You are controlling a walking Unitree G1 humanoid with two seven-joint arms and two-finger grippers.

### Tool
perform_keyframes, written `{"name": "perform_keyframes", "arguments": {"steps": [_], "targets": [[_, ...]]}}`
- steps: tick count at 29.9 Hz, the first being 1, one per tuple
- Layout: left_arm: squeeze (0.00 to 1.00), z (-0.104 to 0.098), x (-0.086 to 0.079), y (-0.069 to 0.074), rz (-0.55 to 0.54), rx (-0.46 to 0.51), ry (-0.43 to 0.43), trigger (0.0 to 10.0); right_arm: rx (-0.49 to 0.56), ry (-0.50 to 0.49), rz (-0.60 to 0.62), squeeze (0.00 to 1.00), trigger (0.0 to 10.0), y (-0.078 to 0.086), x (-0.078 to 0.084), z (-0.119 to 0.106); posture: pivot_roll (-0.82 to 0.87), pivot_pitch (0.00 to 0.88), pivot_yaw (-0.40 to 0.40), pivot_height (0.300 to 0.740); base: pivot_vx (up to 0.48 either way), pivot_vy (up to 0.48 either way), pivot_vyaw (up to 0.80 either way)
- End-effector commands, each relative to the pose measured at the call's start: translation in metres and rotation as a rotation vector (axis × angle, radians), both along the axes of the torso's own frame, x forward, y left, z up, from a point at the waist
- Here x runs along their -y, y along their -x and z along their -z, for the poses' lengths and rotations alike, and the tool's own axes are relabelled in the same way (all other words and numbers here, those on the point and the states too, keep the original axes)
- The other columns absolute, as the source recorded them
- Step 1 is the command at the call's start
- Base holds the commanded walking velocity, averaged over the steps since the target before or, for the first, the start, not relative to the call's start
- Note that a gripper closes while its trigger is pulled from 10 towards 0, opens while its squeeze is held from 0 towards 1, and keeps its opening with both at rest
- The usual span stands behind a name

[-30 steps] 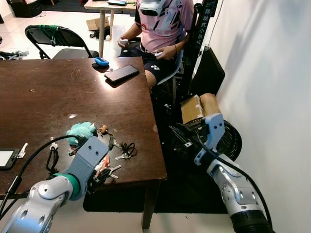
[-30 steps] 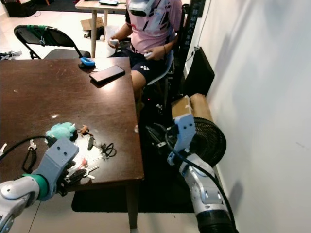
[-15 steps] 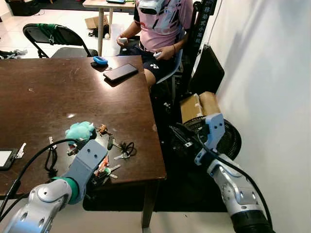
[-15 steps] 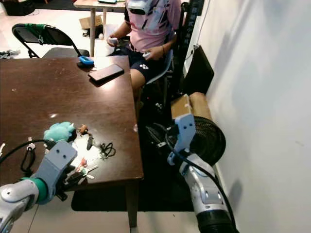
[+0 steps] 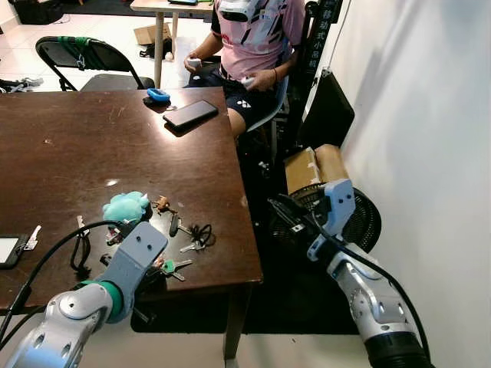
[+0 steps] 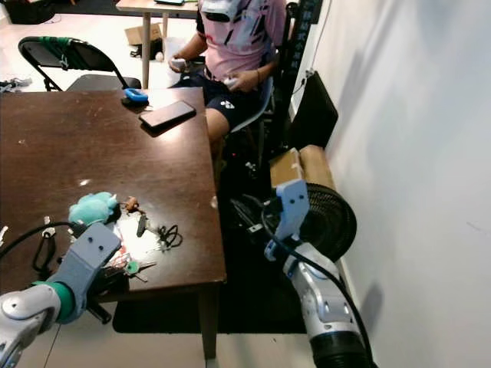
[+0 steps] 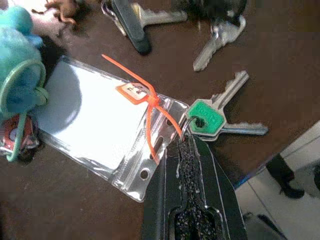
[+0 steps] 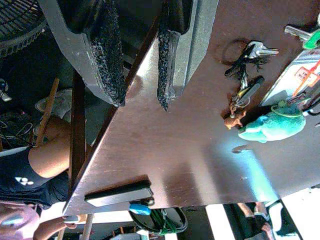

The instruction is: Hang keys on a hook

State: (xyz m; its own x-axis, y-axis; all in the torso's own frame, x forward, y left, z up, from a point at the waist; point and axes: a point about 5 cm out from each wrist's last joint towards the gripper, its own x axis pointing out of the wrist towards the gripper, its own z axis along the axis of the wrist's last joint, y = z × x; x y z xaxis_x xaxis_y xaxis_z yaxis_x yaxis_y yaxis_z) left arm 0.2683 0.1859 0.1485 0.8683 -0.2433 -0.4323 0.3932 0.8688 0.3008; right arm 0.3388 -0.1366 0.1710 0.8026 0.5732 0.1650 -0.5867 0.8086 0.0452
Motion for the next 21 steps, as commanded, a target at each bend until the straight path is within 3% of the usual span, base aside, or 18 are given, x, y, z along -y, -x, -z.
{"name": "perform_keyframes", "arguments": {"steps": [1, 4, 5, 6, 7, 9, 11, 14, 18, 21], "targets": [[0.0, -0.002, -0.002, 0.0, -0.01, 0.014, 0.001, 0.0, -0.011, -0.002, 0.004, 0.0, 10.0, 0.0, 0.002, 0.002, 0.14, 0.135, 0.062, 0.74, 0.0, 0.0, 0.0], [0.0, -0.005, -0.001, -0.001, -0.015, 0.026, 0.011, 0.0, -0.011, -0.002, 0.004, 0.0, 10.0, 0.0, 0.002, 0.002, 0.14, 0.135, 0.062, 0.74, 0.0, 0.0, 0.0], [0.0, -0.029, 0.007, -0.009, -0.027, 0.154, 0.128, 10.0, -0.007, -0.004, 0.002, 0.0, 10.0, 0.0, 0.001, 0.001, 0.13, 0.126, 0.061, 0.74, 0.0, 0.0, 0.0], [0.0, -0.055, 0.015, -0.014, -0.033, 0.283, 0.23, 10.0, 0.0, -0.01, -0.001, 0.0, 10.0, 0.0, -0.001, -0.001, 0.13, 0.116, 0.061, 0.74, 0.0, 0.0, 0.0], [0.0, -0.055, 0.015, -0.014, -0.033, 0.283, 0.23, 10.0, 0.0, -0.01, -0.001, 0.0, 10.0, 0.0, -0.001, -0.001, 0.13, 0.116, 0.061, 0.74, 0.0, 0.0, 0.0], [0.0, -0.094, 0.027, -0.019, -0.035, 0.464, 0.357, 10.0, 0.016, -0.024, -0.004, 0.0, 10.0, 0.0, -0.004, -0.005, 0.13, 0.108, 0.06, 0.74, 0.0, 0.0, 0.0], [0.0, -0.1, 0.03, -0.02, -0.035, 0.495, 0.366, 10.0, 0.021, -0.029, -0.004, 0.0, 10.0, 0.0, -0.004, -0.007, 0.13, 0.108, 0.06, 0.74, 0.0, 0.0, 0.0], [0.0, -0.106, 0.037, -0.026, -0.065, 0.537, 0.315, 10.0, 0.033, -0.037, 0.015, 0.0, 10.0, -0.003, -0.004, -0.009, 0.12, 0.098, 0.063, 0.74, 0.0, 0.0, 0.0], [0.0, -0.098, 0.04, -0.032, -0.088, 0.524, 0.24, 10.0, 0.042, -0.04, 0.04, 0.0, 10.0, -0.006, -0.003, -0.011, 0.12, 0.094, 0.063, 0.74, 0.0, 0.0, 0.0], [0.0, -0.095, 0.039, -0.034, -0.103, 0.515, 0.236, 10.0, 0.038, -0.033, 0.024, 0.0, 10.0, -0.006, -0.005, -0.01, 0.12, 0.097, 0.063, 0.74, 0.0, 0.0, 0.0]]}}
